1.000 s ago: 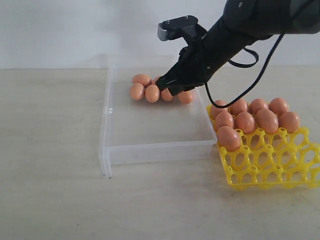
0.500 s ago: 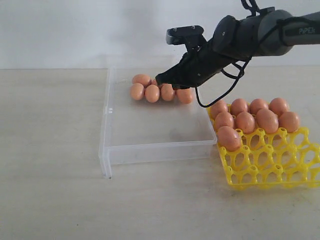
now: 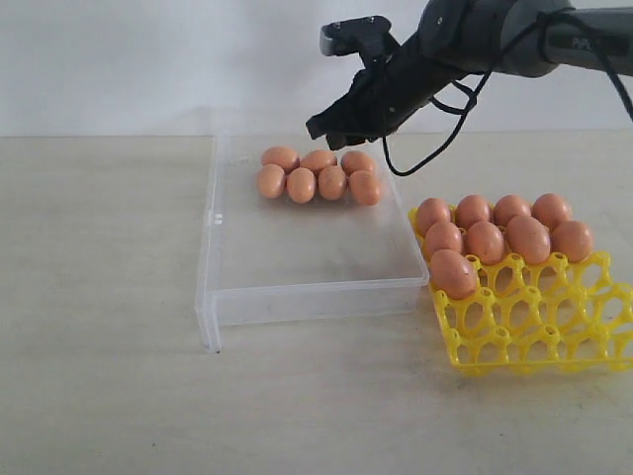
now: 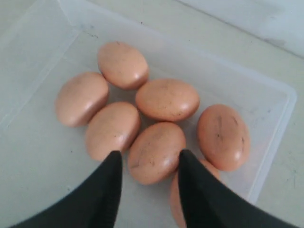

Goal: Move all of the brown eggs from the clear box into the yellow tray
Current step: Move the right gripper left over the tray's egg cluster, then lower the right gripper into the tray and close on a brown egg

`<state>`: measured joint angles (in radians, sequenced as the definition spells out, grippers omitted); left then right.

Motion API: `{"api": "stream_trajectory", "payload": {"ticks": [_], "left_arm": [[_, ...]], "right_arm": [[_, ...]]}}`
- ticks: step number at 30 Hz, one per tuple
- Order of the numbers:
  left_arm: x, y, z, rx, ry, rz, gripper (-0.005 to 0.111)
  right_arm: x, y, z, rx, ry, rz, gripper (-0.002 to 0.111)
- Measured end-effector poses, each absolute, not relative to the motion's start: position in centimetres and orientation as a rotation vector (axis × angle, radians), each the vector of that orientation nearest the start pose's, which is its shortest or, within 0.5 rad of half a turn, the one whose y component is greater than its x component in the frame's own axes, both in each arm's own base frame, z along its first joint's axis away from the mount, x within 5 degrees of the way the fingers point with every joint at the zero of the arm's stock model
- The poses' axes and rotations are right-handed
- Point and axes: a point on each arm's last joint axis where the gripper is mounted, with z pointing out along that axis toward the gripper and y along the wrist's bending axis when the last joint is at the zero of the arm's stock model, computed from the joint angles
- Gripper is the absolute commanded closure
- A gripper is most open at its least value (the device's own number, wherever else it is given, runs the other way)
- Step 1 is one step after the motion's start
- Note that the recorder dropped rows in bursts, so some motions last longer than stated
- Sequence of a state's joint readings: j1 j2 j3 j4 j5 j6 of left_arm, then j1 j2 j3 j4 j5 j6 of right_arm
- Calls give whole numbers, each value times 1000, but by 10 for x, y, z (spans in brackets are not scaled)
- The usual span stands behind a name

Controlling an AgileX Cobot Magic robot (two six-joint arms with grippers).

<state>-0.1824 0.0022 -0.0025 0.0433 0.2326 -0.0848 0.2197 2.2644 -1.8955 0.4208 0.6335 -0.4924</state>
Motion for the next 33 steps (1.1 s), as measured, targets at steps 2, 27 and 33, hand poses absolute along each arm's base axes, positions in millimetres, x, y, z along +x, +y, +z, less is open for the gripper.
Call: {"api": "stream_trajectory", "payload": {"ticks": [2, 27, 33], "left_arm": [[55, -9, 193, 113, 1714, -158, 103], [55, -9, 193, 113, 1714, -158, 103], [55, -9, 193, 113, 1714, -158, 103]], "right_arm": [[498, 133, 191, -585, 2400, 312, 62], [509, 125, 139, -674, 2441, 124, 62], [510, 125, 128, -667, 2465, 130, 62]]}}
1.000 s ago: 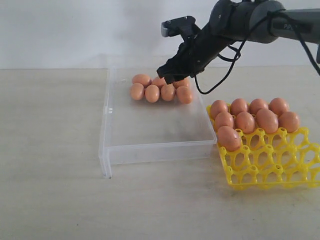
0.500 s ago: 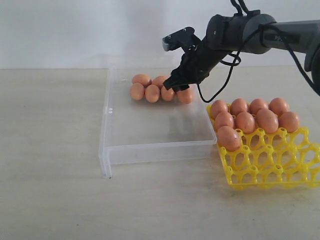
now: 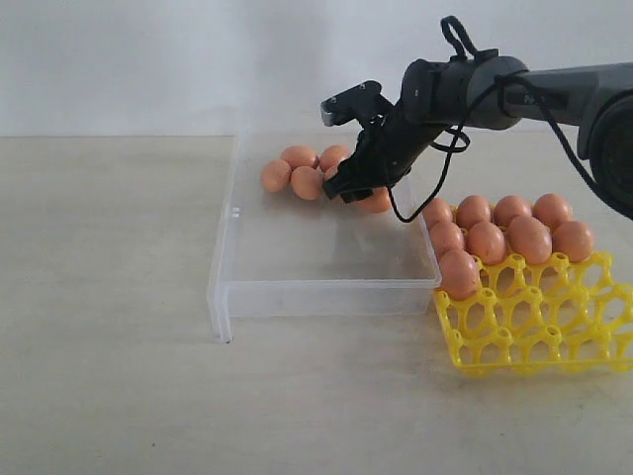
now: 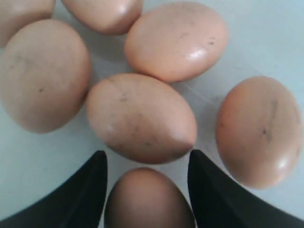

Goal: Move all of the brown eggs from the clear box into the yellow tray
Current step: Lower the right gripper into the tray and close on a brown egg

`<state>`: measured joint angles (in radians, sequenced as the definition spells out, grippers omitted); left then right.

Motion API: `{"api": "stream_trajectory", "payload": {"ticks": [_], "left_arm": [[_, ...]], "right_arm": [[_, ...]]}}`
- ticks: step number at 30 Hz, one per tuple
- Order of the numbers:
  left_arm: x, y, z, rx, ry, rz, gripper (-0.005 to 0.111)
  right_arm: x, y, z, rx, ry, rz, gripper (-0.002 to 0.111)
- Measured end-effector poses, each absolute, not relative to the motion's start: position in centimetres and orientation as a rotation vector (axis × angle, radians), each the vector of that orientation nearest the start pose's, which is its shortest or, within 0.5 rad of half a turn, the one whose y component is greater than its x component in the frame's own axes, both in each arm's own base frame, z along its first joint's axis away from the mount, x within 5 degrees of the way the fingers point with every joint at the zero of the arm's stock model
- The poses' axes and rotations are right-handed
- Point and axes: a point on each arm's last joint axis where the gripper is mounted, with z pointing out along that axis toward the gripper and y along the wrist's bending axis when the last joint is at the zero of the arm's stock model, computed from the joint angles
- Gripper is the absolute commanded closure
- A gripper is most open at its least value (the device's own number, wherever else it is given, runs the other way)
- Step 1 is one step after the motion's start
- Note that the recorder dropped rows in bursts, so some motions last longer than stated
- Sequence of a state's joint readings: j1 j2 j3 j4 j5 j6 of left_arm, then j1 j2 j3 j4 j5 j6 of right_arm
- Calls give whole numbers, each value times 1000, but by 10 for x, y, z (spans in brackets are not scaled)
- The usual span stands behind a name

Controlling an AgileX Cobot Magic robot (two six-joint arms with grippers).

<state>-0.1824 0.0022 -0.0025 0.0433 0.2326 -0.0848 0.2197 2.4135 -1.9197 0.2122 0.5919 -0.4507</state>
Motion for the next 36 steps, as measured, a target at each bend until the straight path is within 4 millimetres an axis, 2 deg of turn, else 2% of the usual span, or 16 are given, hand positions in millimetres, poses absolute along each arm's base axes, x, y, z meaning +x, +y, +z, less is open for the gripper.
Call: {"api": "stream_trajectory", "payload": {"ticks": [12, 20, 30, 32, 36], "left_arm": [[55, -9, 193, 113, 1714, -158, 103], [55, -9, 193, 113, 1714, -158, 103], [55, -9, 193, 113, 1714, -158, 103], [55, -9, 193, 113, 1714, -158, 103], [55, -9, 193, 113, 1714, -158, 103]], "right_arm": [[509, 125, 121, -670, 2494, 137, 62], [499, 124, 124, -905, 2532, 115, 62], [496, 123, 126, -960, 2536, 105, 63], [496, 123, 126, -952, 2541, 107, 68], [496, 123, 127, -907, 2559, 118, 97]]}}
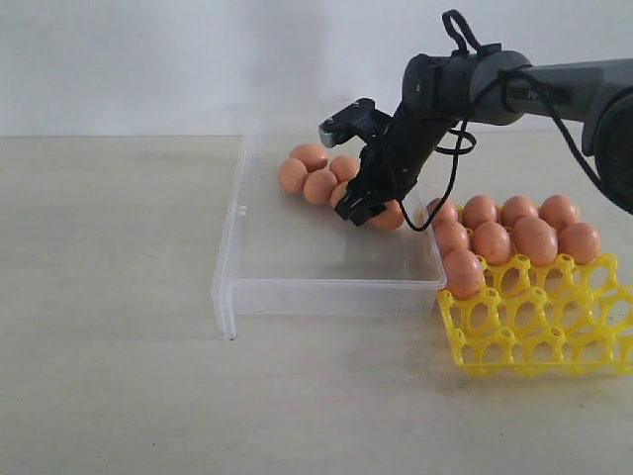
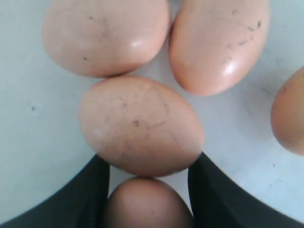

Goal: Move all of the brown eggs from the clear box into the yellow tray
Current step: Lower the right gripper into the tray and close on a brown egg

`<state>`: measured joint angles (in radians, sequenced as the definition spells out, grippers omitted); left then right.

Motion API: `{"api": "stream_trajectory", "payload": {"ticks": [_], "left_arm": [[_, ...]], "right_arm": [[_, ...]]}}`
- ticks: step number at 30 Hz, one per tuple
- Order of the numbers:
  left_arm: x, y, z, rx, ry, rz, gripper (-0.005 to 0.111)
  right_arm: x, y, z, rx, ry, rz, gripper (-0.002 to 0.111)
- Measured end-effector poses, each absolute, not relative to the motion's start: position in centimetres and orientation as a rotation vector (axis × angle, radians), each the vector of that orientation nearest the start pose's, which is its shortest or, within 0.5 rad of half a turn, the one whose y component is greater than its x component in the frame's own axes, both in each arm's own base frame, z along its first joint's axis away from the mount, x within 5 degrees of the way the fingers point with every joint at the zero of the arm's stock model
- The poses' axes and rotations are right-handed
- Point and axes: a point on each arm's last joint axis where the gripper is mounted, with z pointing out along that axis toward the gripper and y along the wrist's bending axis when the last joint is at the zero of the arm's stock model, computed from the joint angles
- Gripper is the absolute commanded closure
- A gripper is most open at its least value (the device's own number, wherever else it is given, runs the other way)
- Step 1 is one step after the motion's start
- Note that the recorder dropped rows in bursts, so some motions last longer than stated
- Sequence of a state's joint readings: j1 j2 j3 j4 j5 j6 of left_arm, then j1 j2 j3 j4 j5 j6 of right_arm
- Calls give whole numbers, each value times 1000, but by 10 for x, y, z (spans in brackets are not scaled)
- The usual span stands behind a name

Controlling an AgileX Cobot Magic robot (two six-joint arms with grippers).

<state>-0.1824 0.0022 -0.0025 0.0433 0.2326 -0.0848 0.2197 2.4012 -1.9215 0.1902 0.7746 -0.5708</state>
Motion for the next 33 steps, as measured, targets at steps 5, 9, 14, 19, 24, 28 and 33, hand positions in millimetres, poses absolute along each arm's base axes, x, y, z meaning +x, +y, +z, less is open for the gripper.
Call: {"api": "stream_trajectory", "payload": {"ticks": [5, 9, 14, 19, 24, 28, 33], "left_arm": [[55, -9, 193, 113, 1714, -158, 103], [55, -9, 193, 113, 1714, -158, 103], [55, -9, 193, 113, 1714, -158, 103], [55, -9, 193, 113, 1714, -158, 103], [55, -9, 193, 113, 1714, -158, 103], [55, -9, 193, 113, 1714, -158, 103], [55, -9, 193, 113, 1714, -158, 103]], "right_arm": [[494, 123, 128, -841, 2600, 141, 108], [493, 123, 132, -832, 2607, 146, 108], [491, 125, 148, -796, 2592, 185, 108], [489, 128, 168, -714, 2572, 248, 108], [487, 135, 170, -617, 2580, 394, 108], [486, 146, 175, -521, 2465, 576, 108], [472, 142, 200, -433, 2310, 595, 108]]}}
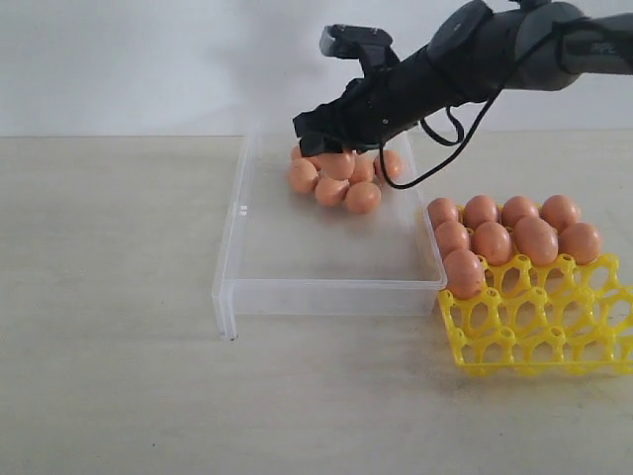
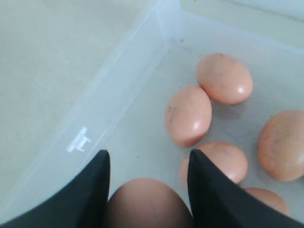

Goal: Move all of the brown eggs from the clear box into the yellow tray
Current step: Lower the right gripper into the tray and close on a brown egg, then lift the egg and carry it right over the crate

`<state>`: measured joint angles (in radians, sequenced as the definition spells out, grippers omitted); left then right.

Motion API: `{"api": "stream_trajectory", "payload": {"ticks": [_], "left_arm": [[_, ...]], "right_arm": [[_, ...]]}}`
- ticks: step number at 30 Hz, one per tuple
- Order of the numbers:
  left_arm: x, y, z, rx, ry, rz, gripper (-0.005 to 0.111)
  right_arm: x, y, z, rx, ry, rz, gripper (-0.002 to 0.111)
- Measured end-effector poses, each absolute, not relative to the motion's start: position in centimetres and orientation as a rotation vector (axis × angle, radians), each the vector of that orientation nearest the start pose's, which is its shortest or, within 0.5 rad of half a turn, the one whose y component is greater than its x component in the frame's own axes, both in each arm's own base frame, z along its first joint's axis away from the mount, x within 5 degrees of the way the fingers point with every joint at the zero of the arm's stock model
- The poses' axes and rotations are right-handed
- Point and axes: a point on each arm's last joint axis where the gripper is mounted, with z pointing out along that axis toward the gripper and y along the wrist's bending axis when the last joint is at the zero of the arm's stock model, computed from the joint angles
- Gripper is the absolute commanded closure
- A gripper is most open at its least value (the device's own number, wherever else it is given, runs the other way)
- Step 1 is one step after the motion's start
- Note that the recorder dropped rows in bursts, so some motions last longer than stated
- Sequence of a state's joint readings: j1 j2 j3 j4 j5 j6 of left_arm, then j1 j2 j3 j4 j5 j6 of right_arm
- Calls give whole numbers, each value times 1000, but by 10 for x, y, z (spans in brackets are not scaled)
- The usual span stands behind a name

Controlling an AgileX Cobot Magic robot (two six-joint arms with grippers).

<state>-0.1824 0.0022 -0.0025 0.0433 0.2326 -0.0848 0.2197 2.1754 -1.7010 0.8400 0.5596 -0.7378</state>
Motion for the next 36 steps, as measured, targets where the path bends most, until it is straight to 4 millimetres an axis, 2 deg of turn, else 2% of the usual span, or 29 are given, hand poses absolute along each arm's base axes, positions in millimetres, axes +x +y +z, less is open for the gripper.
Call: {"api": "stream_trajectory", "payload": {"ticks": [5, 9, 10, 14, 15, 18, 21, 24, 29, 36], "left_arm": [[55, -9, 193, 113, 1714, -158, 103], [55, -9, 193, 113, 1714, -158, 103], [55, -9, 193, 113, 1714, -158, 103], [55, -9, 193, 113, 1714, -158, 103], [55, -9, 193, 113, 1714, -158, 103], [55, -9, 193, 113, 1714, -158, 103], [55, -9, 193, 113, 1714, -158, 103], [55, -9, 193, 113, 1714, -158, 103], [55, -9, 193, 113, 1714, -158, 103], [55, -9, 193, 113, 1714, -158, 103]], "right_arm": [[442, 130, 219, -412, 2240, 543, 108], [418, 108, 230, -322, 2171, 625, 108], [403, 88, 236, -281, 2104, 738, 108], [371, 42, 238, -257, 1971, 958, 108], [355, 13, 233, -224, 1913, 1061, 108], [336, -28, 226, -127, 1869, 1099, 108], [321, -53, 224, -115, 1889, 1043, 108], [306, -58, 212, -267, 2011, 1007, 108], [291, -53, 193, -379, 2133, 992, 108], [295, -55, 192, -541, 2022, 813, 108]]}}
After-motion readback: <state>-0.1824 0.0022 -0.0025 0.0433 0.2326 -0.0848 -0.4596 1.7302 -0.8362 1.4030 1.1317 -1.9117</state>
